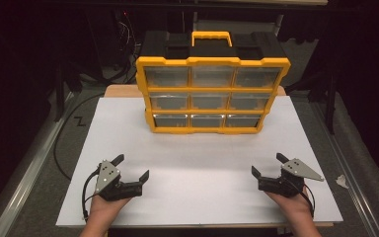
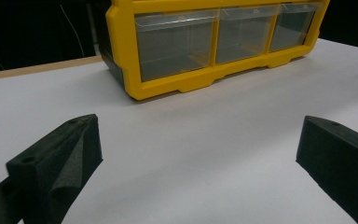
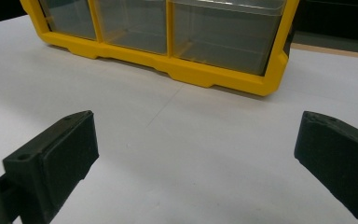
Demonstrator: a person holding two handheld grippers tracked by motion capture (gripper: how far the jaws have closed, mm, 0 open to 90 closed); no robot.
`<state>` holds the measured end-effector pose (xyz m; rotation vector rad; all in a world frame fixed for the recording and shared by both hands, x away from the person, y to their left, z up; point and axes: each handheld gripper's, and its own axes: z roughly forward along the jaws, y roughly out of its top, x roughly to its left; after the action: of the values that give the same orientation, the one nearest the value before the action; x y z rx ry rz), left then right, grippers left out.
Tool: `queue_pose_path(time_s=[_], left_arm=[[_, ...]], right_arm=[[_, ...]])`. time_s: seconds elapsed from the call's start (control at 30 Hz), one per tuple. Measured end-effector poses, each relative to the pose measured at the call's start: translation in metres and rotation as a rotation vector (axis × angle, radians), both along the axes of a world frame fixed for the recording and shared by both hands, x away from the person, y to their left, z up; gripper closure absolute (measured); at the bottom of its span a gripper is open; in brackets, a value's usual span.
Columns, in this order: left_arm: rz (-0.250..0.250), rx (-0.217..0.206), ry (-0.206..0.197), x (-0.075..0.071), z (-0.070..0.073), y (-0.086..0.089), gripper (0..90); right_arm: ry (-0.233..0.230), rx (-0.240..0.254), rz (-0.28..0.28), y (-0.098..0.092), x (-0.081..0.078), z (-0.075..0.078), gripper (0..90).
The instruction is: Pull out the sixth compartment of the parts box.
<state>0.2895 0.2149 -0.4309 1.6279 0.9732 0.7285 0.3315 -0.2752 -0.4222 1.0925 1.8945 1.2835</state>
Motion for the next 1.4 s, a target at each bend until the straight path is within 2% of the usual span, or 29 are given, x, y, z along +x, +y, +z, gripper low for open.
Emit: queue_pose_path(time_s=[0.37,0.57,0.73,0.9,1.13,1.27,1.37,1.4], left_arm=[[0.006,-0.018,-0.002,0.0,0.001,0.003,0.8],[0.008,-0.008,-0.002,0.001,0.0,0.002,0.7],[0.01,-0.016,0.003,0.002,0.0,0.002,0.4],[0.01,-0.012,-0.008,0.001,0.0,0.001,0.3],[0.008,-0.012,0.004,0.002,-0.001,0.001,0.3],[0.012,-0.008,0.007,0.003,-0.001,0.001,0.3],[0.015,-0.01,0.01,0.003,-0.001,0.001,0.3],[0.017,-0.011,0.009,0.003,-0.001,0.001,0.3]], right_arm=[[0.009,-0.017,-0.006,0.005,0.006,-0.002,1.1],[0.009,-0.012,-0.016,0.007,0.018,-0.004,1.1],[0.014,-0.005,-0.023,0.01,0.03,-0.004,1.1],[0.006,-0.002,-0.031,0.014,0.04,-0.003,1.1],[0.0,-0.006,-0.058,0.019,0.057,-0.002,1.2],[-0.001,-0.031,-0.057,0.022,0.065,-0.001,1.2],[-0.01,-0.04,-0.055,0.023,0.065,-0.001,1.2],[-0.022,-0.063,-0.048,0.024,0.063,0.0,1.2]])
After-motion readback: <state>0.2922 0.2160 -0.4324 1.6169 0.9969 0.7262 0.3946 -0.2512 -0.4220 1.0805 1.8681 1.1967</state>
